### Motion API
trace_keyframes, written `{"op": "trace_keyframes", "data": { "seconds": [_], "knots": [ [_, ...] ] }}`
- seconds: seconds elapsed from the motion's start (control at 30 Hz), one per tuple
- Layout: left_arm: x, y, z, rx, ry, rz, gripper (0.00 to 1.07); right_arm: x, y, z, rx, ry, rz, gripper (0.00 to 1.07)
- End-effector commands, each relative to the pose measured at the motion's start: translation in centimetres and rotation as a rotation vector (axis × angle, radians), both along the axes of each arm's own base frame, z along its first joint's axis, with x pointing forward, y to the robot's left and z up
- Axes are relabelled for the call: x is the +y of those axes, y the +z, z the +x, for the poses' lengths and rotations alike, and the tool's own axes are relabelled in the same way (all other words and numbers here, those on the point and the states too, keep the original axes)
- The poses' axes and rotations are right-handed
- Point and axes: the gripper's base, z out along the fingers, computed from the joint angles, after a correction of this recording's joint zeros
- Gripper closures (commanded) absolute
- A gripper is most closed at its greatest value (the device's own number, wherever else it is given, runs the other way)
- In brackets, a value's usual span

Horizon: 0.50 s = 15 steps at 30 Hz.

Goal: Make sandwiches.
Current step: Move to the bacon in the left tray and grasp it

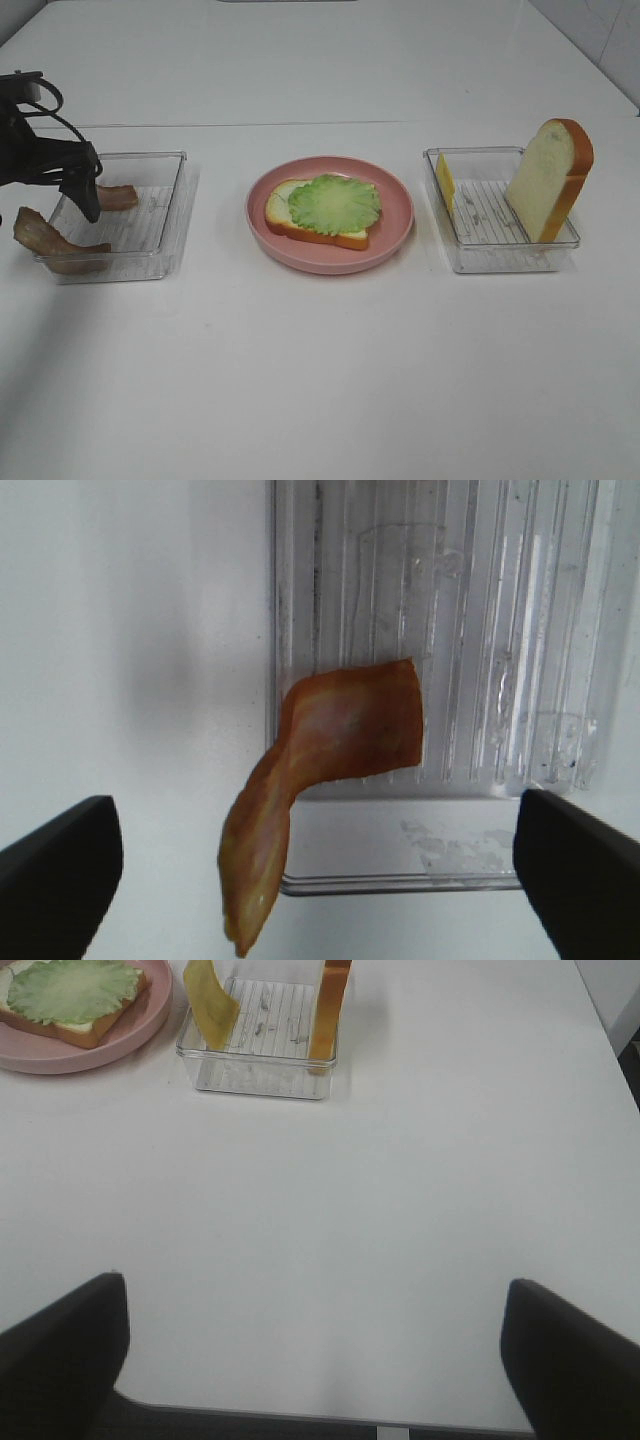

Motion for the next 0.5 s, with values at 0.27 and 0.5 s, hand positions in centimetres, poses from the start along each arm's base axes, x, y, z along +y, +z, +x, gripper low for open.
{"op": "trace_keyframes", "data": {
  "seconds": [0.27,0.5],
  "knots": [
    [-0.08,-1.35,0.24,0.013,0.008,-0.013,0.14,0.00,0.03,-0.47,-0.038,-0.004,0.000,0.09],
    [-0.12,-1.35,0.26,0.012,0.012,-0.018,0.26,0.00,0.03,-0.47,-0.038,-0.004,0.000,0.09]
  ]
}}
